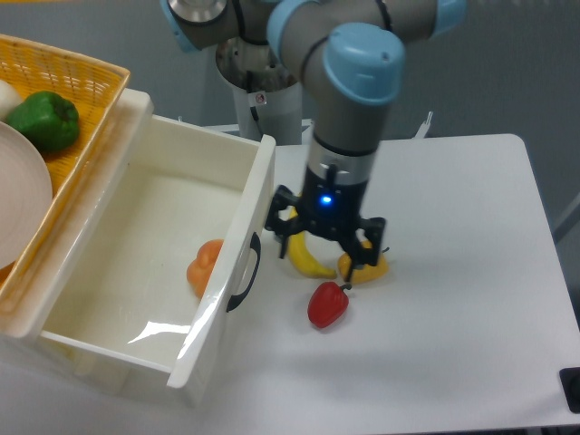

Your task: Place the round bread in the upper white drawer

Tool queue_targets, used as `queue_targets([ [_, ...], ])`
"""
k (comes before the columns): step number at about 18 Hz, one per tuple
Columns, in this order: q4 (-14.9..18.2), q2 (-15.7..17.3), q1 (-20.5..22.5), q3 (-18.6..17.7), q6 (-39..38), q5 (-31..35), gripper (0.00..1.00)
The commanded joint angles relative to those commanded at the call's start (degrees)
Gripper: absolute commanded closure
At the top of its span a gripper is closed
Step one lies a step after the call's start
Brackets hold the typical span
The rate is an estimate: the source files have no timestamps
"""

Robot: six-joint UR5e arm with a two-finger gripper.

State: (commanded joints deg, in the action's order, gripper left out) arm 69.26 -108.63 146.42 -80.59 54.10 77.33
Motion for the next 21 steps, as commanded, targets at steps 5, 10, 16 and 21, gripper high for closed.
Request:
queue_targets([
  [5, 0.0, -2.46, 4.04, -0.09, 11.98, 2.39, 0.0],
  [10, 0.44, -7.38, 4.31, 1.49, 24.01, 12.05, 0.0],
  [16, 0.27, -14.24, 4.84, 4.48, 28.51, 12.41, 0.0],
  [21, 0.0, -16.26, 4.92, 5.01, 29.83, 12.23, 0.0],
])
